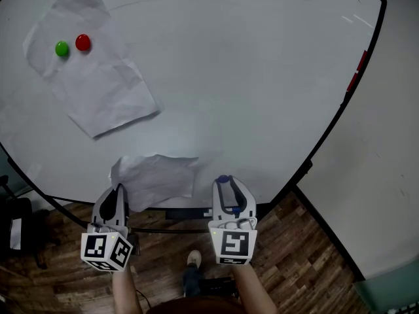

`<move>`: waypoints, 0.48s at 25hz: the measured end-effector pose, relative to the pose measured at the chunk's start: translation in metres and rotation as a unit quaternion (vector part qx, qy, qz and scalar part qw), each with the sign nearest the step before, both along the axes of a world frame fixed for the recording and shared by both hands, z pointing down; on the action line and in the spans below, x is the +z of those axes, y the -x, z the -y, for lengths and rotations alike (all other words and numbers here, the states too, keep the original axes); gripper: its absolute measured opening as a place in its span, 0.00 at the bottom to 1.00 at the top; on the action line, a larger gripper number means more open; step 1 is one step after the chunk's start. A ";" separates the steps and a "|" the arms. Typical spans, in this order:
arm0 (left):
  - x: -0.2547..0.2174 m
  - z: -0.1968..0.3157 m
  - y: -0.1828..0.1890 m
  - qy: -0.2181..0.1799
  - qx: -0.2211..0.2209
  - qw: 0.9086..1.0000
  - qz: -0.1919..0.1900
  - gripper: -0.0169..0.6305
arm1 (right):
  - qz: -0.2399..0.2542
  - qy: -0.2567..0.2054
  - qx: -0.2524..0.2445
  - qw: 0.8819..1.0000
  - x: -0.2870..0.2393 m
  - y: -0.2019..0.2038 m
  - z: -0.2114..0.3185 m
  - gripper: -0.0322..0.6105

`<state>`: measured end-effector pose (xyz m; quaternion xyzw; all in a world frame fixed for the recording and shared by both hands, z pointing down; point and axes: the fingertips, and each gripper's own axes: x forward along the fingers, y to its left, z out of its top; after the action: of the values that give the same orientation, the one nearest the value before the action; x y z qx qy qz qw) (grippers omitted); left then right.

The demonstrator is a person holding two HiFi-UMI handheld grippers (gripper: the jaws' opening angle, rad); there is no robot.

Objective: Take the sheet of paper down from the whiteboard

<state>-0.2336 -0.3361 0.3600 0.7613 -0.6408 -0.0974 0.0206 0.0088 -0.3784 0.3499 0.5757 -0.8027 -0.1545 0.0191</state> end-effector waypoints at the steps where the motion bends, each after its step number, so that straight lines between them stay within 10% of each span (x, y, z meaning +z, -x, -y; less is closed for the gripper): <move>1: 0.000 0.000 0.000 0.000 0.001 1.000 0.001 0.06 | -0.001 -0.001 0.002 1.000 0.000 -0.001 0.000 0.26; 12: 0.002 0.002 0.006 -0.002 -0.005 1.000 0.002 0.06 | -0.001 -0.006 0.009 1.000 -0.001 -0.002 0.002 0.26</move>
<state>-0.2392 -0.3382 0.3622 0.7580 -0.6447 -0.0976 0.0176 0.0112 -0.3799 0.3490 0.5830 -0.7964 -0.1597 0.0183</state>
